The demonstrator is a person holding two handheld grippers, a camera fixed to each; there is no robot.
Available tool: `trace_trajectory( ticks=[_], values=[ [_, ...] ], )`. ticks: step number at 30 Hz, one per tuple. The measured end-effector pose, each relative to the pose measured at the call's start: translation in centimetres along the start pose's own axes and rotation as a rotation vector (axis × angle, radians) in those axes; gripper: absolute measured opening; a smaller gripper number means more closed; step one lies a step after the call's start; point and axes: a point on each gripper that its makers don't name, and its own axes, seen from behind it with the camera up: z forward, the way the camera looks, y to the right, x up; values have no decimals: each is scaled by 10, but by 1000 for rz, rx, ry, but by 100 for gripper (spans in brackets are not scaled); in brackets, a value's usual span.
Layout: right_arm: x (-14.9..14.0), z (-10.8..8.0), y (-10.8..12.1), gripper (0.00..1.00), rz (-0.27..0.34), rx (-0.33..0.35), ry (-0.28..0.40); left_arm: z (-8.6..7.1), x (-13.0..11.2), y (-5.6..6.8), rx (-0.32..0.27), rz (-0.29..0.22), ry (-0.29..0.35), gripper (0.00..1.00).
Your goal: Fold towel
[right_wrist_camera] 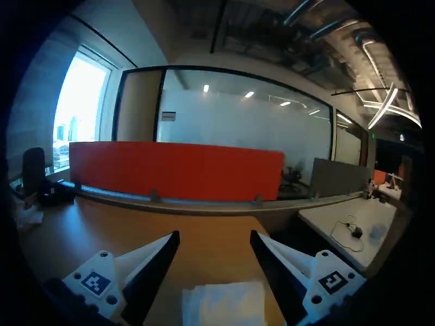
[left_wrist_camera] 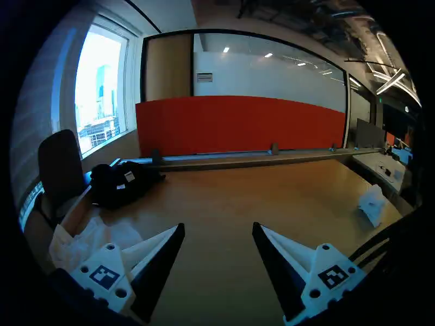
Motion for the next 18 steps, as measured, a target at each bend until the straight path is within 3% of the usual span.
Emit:
trace_trajectory(
  ticks=[9, 18],
  values=[
    [24, 8, -46, 100, 13, 38, 43, 6, 33, -10, 35, -18, 89, 92],
    [36, 13, -103, 100, 33, 85, 65, 11, 62, -11, 37, -40, 155, 92]
  ],
)
